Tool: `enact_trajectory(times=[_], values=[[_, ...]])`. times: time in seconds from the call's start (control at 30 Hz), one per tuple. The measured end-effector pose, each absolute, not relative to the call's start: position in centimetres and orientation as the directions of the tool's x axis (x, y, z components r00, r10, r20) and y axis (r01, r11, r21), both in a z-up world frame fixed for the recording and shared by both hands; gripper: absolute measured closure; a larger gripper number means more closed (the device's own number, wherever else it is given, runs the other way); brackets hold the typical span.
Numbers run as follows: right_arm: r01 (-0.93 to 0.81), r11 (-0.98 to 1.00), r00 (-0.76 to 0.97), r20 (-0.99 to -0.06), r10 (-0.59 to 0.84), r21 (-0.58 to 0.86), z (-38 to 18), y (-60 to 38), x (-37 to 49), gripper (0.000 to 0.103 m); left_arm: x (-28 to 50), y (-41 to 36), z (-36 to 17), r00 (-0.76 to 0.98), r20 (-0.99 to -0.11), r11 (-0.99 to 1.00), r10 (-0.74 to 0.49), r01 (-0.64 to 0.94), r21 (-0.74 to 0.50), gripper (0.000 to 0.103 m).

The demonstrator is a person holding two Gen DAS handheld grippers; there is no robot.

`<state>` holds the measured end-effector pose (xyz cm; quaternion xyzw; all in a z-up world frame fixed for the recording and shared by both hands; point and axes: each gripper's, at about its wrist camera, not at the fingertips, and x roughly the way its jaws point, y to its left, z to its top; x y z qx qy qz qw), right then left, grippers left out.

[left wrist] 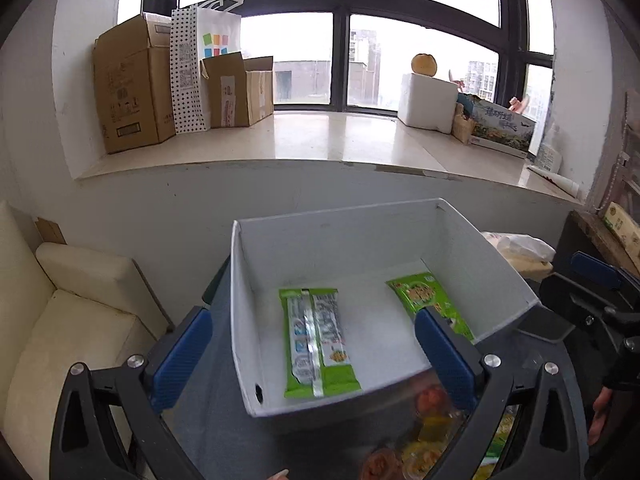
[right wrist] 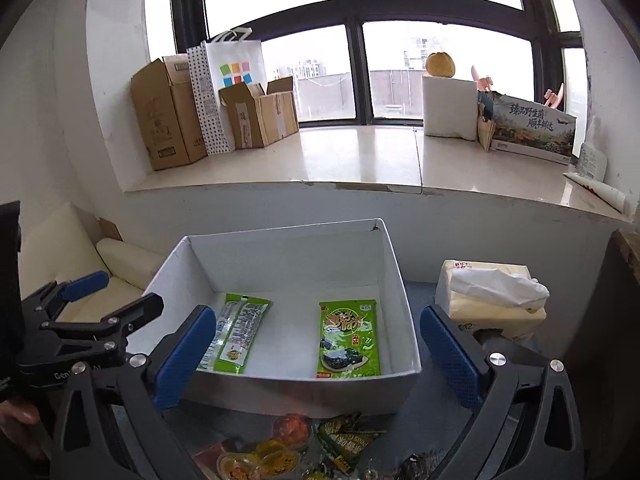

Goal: Organize snacks
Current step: 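Grasp the green garlic-flavor snack bag with the right tool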

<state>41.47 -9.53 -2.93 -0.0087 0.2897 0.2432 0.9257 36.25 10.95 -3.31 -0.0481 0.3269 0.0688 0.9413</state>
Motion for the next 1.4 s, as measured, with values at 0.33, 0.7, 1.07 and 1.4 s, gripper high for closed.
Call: enact_trajectory(times=[0.33, 0.7, 1.07, 1.4], values=[[-0.46, 0.873, 0.654, -0.604, 0.456, 0.161, -5.7, -15.8, 31.0, 0.0, 24.9, 5.1, -4.3, 0.792, -0.6, 0.993, 0.113, -0.114, 0.036, 0.0], [-0.389, 0.904, 0.61, -0.685, 0.399, 0.18, -11.9, -17.1, 28.1, 0.0, 18.5, 0.4, -9.6, 0.725, -0.689, 0.999, 0.03, -0.033, 0.008, 0.0], [-0.339, 0.928, 0.574, -0.746, 0.337, 0.158, -14.4, -11.7, 35.0, 0.0, 17.6, 1.5, -11.1, 0.713, -0.7, 0.999, 0.031, -0.035, 0.009, 0.0], [-0.336, 0.936, 0.537, -0.796, 0.28, 0.103, -17.1, -9.0, 38.5, 0.021, 18.9, 2.9, -12.2, 0.691, -0.723, 0.998, 0.016, -0.057, -0.033, 0.0]])
